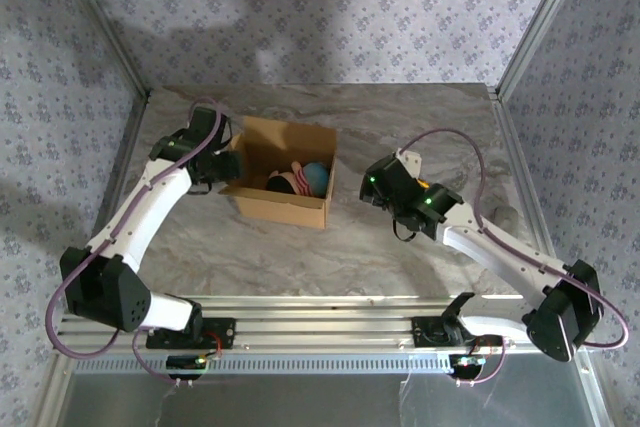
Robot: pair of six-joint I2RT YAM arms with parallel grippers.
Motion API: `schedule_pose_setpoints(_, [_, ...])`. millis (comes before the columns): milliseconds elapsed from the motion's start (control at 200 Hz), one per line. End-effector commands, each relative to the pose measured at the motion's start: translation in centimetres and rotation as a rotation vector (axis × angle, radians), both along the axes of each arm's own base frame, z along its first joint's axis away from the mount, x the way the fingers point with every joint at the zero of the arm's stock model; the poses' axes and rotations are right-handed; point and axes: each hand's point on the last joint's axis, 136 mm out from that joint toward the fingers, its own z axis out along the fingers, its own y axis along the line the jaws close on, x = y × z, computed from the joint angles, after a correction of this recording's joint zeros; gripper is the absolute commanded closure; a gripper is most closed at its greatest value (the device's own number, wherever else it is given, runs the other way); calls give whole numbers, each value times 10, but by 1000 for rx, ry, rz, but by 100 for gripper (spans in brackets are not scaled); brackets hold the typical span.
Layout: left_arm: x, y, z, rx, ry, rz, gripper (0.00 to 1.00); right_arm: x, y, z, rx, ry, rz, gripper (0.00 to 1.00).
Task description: Unpack the express box
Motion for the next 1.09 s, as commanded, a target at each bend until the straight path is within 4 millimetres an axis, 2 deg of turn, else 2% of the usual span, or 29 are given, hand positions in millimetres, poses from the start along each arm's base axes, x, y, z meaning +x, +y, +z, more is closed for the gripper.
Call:
schedule_pose_setpoints(0, [-2, -9, 9, -94, -26, 0, 25, 4, 17, 1, 44, 2, 48, 12])
schedule_pose_setpoints(160, [-4, -13, 16, -126, -45, -8, 25, 0, 36, 26, 25, -62, 101, 11])
schedule_pose_setpoints(270, [-4, -14, 16, -127, -42, -12, 25, -2, 55, 52, 4, -129, 141, 6])
schedule_pose_setpoints(345, [-4, -15, 18, -130, -42, -16, 25, -7, 64, 58, -38, -135, 169, 3])
schedule_pose_setpoints(365, [-3, -15, 19, -131, -45, -19, 25, -4, 71, 71, -18, -158, 176, 3])
schedule_pose_setpoints(440, [-1, -16, 21, -135, -50, -20, 25, 0, 86, 77, -13, -163, 211, 2])
schedule_pose_setpoints(665, [12, -11, 28, -96, -71, 2, 25, 27, 102, 54, -66, -101, 202, 2])
schedule_pose_setpoints(820, [18, -6, 30, -103, -73, 19, 25, 36, 87, 36, -71, -57, 151, 9])
schedule_pose_setpoints(940, [20, 6, 29, -104, -69, 56, 25, 34, 74, 28, -49, -43, 131, 12])
schedule_pose_setpoints(1089, [20, 25, 17, -132, -42, 116, 25, 33, 64, 21, 2, -30, 112, 15])
